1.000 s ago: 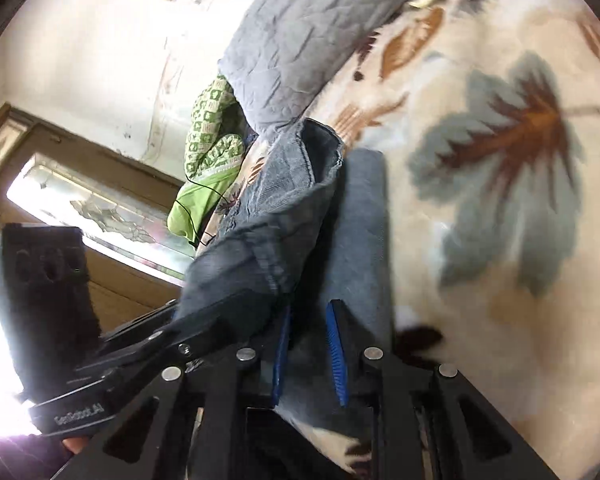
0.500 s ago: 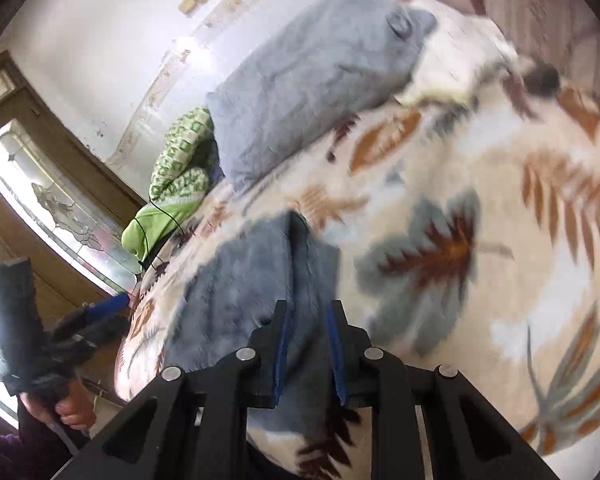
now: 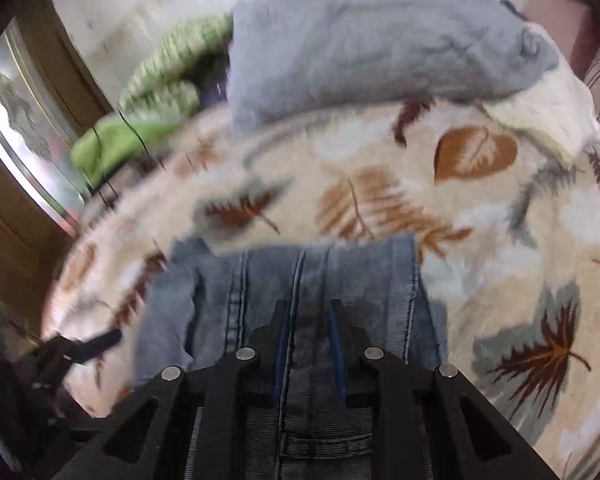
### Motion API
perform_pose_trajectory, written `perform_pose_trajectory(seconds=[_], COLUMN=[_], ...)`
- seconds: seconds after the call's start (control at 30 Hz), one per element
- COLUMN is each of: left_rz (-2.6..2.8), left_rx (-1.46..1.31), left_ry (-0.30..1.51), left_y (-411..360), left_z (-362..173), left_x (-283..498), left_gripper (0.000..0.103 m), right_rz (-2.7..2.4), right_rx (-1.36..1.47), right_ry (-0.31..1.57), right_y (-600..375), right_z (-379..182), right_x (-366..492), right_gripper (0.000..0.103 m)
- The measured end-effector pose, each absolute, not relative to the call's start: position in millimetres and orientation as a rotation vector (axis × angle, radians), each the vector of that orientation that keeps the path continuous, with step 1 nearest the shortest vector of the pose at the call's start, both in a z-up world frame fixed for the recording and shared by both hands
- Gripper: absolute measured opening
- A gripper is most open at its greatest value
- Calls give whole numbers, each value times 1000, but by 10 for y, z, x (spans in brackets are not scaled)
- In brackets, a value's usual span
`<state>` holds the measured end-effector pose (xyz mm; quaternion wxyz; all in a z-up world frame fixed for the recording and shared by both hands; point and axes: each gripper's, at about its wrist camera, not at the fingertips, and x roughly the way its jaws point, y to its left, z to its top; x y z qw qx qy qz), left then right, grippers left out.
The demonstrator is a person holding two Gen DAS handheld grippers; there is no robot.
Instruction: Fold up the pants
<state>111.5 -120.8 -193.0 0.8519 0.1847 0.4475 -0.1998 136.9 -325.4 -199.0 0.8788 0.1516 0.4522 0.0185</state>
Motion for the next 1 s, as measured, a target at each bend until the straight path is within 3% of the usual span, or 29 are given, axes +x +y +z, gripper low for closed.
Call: perform_pose_trajectory(seconds=[0.07,0.33,1.0], left_rz=[-429,-425,-416], left_rx=[400,406,418], left_ry=[943,926,909], left_y=[-1226,-1228,-1194], left_z=[-1986,-2047,-2068], left_x=[1100,1047,915], left_gripper=[70,70,71], right_rz=[32,55,48], right_rx=[273,358,365], right_ry=[994,908,888], right_y=[-3212,-3361,-3344], right_z=[-2170,-2340,-2350], right_x=[1326,909,419], right_gripper=[24,24,25])
